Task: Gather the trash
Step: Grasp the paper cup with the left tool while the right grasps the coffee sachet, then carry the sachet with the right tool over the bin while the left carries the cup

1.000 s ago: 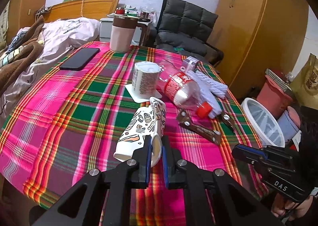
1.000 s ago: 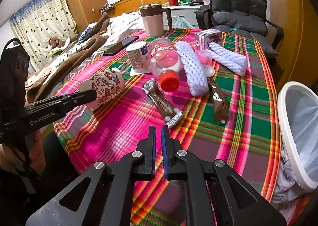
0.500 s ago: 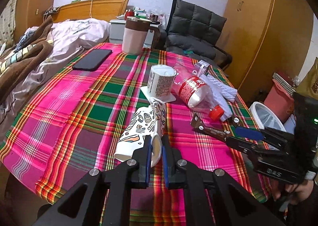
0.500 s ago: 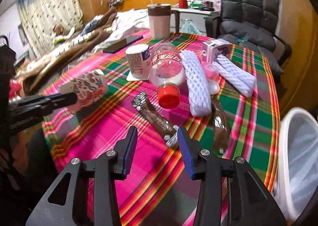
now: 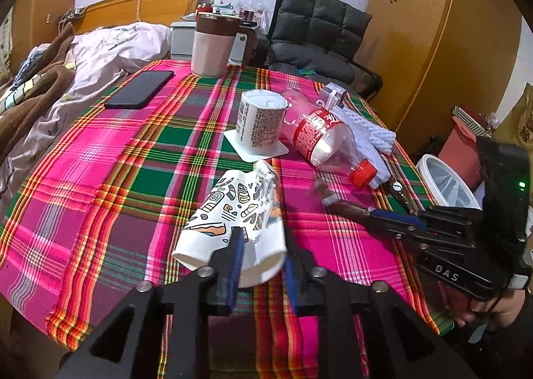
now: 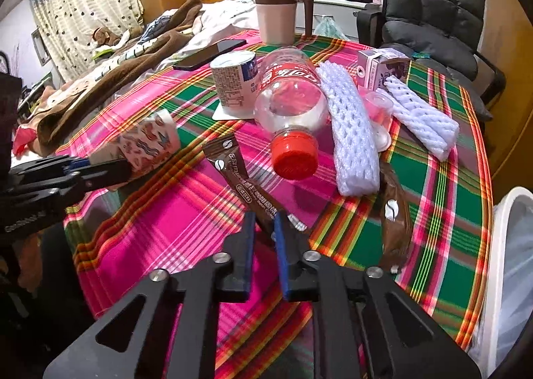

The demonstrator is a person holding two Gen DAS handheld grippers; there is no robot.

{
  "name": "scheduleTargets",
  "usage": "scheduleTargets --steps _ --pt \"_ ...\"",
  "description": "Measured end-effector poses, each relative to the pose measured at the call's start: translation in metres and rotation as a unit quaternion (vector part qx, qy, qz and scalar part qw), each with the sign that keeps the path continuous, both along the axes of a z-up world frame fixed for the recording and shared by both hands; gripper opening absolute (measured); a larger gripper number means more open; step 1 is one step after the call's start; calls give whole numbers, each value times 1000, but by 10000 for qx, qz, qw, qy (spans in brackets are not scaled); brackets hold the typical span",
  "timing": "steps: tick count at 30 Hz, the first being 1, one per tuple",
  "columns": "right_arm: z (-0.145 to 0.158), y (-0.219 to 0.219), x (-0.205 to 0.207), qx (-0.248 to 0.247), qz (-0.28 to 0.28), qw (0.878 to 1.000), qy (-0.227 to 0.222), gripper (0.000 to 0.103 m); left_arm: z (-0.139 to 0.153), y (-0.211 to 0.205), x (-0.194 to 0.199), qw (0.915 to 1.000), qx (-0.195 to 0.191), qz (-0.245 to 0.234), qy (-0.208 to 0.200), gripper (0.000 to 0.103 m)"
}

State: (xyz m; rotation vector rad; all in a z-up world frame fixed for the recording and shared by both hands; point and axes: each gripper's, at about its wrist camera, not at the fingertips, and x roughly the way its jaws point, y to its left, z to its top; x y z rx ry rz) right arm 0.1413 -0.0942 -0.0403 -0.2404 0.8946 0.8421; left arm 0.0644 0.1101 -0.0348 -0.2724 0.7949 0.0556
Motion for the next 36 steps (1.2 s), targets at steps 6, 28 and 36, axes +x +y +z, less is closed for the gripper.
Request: scheduleTargets --steps 6,28,36 --pt "0 -5 -8 102 -63 9999 27 6 -4 1 5 10000 2 -21 25 22" --pt "-3 27 7 -436 464 9976 -263 29 5 14 -12 9998 -74 184 -87 11" --pt "4 13 -6 -43 244 9997 -65 26 14 11 -21 9994 -123 214 -230 10"
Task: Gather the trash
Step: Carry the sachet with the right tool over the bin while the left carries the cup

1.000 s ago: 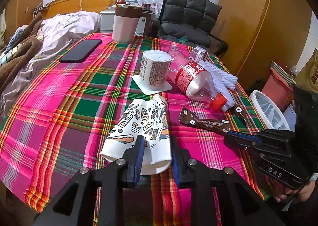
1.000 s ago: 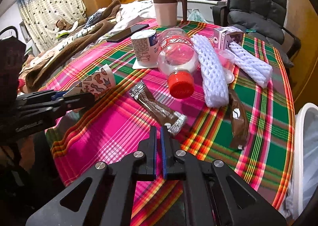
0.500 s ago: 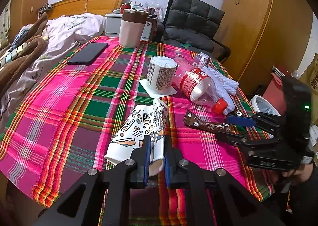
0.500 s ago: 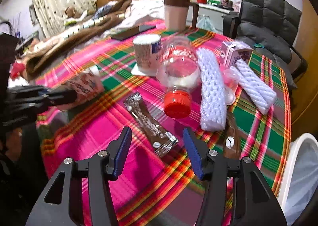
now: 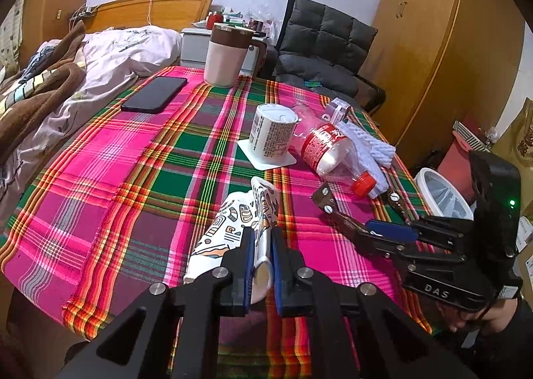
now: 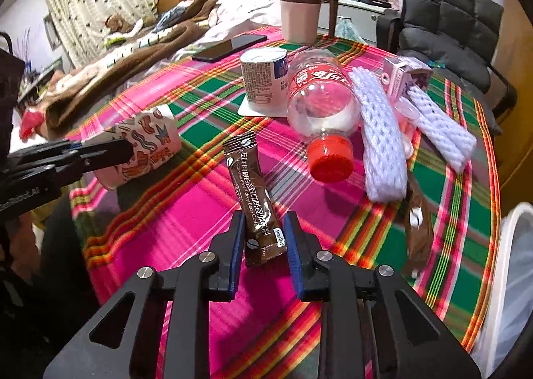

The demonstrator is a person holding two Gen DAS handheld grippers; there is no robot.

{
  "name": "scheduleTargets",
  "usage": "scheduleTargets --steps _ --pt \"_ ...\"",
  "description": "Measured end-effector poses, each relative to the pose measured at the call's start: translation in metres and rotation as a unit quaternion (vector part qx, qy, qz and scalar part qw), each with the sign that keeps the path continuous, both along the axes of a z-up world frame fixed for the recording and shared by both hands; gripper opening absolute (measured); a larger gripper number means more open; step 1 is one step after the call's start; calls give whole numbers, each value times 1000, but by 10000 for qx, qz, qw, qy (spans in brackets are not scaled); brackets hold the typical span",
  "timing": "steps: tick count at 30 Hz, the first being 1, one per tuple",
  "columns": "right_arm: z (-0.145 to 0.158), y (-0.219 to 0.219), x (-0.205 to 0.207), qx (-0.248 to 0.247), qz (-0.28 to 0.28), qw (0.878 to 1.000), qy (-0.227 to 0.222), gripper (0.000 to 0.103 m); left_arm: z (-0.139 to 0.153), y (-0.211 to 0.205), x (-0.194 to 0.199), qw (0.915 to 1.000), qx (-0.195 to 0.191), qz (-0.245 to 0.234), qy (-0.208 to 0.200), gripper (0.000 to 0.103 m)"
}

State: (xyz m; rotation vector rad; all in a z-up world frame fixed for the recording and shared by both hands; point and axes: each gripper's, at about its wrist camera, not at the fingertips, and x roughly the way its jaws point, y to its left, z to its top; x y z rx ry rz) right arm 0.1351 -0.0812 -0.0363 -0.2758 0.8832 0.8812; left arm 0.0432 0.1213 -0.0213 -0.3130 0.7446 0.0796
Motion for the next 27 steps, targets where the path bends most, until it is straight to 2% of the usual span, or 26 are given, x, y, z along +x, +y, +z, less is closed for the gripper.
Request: scheduleTargets --steps 12,20,27 --pt "27 -54 -15 671 -763 9948 -31 26 17 -28 3 9990 -129 -368 -230 9" --pt "34 -94 -11 791 -1426 9866 -113 26 35 -65 22 9952 -76 -874 -433 9" --pt "35 -136 -8 785 -2065 9751 -195 26 46 -114 51 9874 -10 -1484 -547 9"
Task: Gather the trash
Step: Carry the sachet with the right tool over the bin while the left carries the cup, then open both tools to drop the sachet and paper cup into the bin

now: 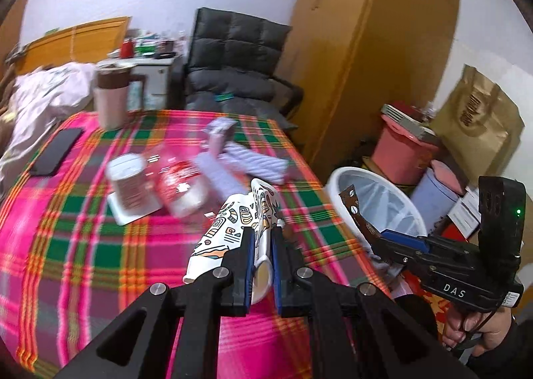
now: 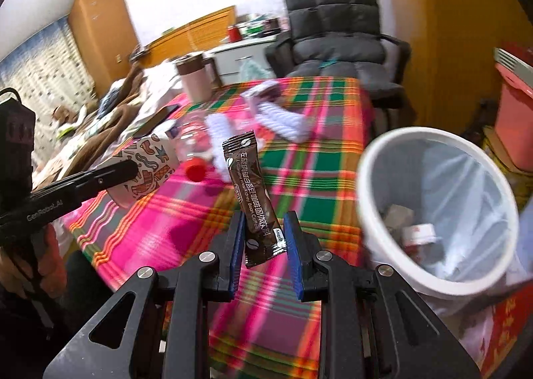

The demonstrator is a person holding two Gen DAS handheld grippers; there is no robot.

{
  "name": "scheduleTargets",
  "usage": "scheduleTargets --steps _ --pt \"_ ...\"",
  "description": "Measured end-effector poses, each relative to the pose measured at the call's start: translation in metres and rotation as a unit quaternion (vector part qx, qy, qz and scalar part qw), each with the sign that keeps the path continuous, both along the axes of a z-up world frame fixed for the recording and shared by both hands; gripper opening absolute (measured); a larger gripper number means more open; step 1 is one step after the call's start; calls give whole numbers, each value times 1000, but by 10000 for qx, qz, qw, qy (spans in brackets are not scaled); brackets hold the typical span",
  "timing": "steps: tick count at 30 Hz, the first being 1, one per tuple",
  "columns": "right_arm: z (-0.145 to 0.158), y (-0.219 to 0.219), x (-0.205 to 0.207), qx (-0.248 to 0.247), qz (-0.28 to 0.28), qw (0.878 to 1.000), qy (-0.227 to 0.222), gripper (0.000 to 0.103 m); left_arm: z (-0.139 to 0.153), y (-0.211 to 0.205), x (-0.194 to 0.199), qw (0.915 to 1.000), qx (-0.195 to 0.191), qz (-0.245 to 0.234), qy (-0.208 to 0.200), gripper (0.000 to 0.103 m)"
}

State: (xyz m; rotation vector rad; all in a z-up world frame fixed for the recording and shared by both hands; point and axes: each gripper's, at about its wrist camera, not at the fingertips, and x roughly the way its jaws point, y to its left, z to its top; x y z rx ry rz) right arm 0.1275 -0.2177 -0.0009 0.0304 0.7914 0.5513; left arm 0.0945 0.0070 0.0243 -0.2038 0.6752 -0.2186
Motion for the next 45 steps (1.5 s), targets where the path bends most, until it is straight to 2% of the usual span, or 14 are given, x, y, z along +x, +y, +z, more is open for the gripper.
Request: scheduleTargets --steps 8,16,27,37,39,42,45 --pt "-2 -54 3 -61 -771 9970 41 26 1 -54 31 9982 28 -606 4 9" --pt "-10 -88 8 -137 -1300 9912 204 26 -3 -111 61 9922 40 -1246 20 9" --pt "-20 -114 16 -340 -1639 9850 414 26 -18 -171 99 9819 34 -1890 158 9" --pt "-25 -118 28 -520 -1652 9833 565 27 -36 -188 121 9772 -49 -2092 349 10" --pt "-27 -119 30 -539 -1665 9828 585 27 -38 -186 122 9773 -56 -2089 349 13" --pt "-27 -120 31 -532 -1690 9823 606 29 -37 -185 122 9775 -110 -2081 329 29" --pt "-24 -121 28 -479 -1700 9828 535 35 -34 -182 120 9777 -146 -2074 284 30"
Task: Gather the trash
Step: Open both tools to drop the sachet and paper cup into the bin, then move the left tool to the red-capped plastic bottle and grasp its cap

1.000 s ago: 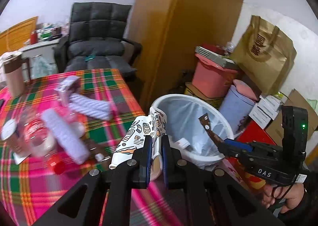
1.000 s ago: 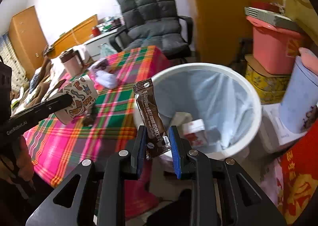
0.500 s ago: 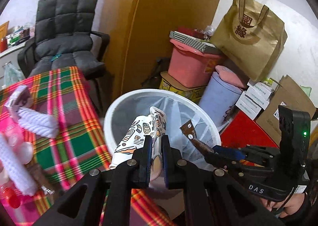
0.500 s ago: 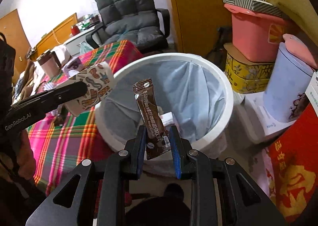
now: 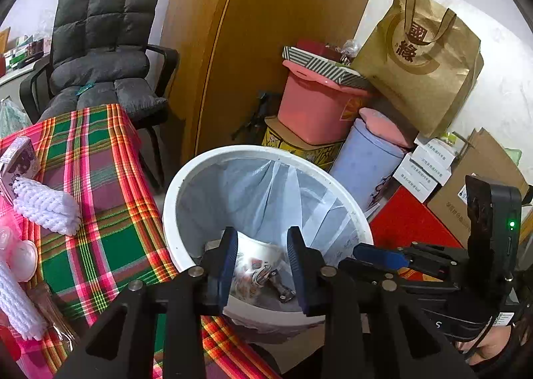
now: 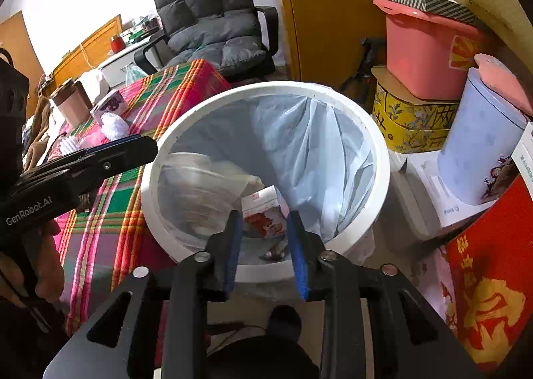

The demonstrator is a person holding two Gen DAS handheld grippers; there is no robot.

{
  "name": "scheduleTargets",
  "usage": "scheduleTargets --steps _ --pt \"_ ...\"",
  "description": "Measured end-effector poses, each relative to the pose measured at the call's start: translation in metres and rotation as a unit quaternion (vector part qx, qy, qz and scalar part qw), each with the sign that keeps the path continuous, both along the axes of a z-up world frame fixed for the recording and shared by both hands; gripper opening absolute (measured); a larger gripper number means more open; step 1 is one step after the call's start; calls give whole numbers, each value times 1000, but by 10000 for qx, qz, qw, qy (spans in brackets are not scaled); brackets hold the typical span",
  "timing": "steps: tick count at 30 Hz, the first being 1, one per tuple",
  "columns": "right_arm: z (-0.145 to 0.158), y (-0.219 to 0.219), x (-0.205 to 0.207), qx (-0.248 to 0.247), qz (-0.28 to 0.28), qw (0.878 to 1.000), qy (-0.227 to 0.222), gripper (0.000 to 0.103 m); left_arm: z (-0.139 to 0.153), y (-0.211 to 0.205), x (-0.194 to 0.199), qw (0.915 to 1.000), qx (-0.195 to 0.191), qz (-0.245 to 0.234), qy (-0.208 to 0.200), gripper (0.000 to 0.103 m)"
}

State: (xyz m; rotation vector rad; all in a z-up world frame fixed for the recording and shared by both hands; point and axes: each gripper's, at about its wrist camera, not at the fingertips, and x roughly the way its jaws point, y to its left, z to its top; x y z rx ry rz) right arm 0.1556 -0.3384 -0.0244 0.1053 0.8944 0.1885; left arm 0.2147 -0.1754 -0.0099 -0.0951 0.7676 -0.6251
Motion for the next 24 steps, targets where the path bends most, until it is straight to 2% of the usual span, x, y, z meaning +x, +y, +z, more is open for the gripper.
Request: scheduleTargets --steps 8,24 --pt "12 2 -10 197 -37 9994 -293 38 8 19 -12 9997 -71 215 7 30" --pt "23 48 -32 517 630 9949 -601 38 10 87 -71 9937 59 1115 -138 30"
